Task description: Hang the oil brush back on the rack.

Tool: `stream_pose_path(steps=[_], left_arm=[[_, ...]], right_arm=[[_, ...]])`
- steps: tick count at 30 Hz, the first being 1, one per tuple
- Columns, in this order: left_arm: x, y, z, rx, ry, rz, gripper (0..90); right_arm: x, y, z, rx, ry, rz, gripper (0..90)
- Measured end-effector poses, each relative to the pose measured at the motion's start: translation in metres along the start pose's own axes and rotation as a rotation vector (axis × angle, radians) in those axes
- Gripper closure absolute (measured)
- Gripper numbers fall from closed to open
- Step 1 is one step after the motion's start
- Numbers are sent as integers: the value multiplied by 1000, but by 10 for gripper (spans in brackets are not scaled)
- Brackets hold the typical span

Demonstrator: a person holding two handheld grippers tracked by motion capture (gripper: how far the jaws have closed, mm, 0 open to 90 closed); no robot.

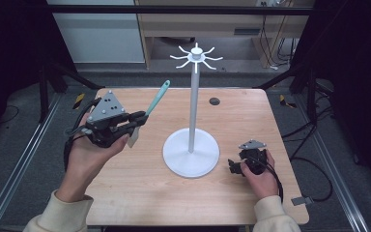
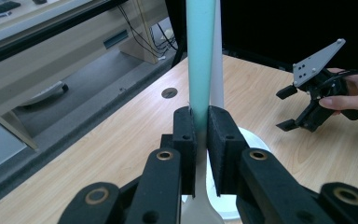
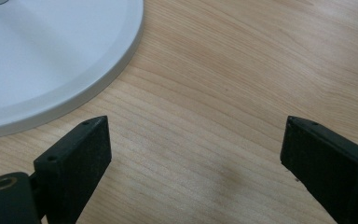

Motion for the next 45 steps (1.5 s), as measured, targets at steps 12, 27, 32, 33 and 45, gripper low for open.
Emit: stream_pose_path(steps=[12,27,32,33,45], left_arm=[[0,-4,-25,-50,-5,3,819],[1,3,-37,-52,0,7,818],[2,6,-37,-49,-9,8,818],[2,7,-37,-51,-12,9,818],[0,11,-38,-37,0,16,818]], right_arm=[[0,0,0,1,1,-1,91],[-1,-1,1,2,6,-2,91],[-1,-1,1,1,3,-3,91],[-1,-1,1,1,3,-3,91],[-2,-1,1,1,4,-1,91]])
Point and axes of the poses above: each handheld gripper's, and its own axes: y roughly forward along the jaws, z roughly out of its underside, x roughly to its left, the point moved 10 cm from there along y, roughly forward along the jaws, and after that the axes turned 3 degrees about z, right-handed, at the moved point
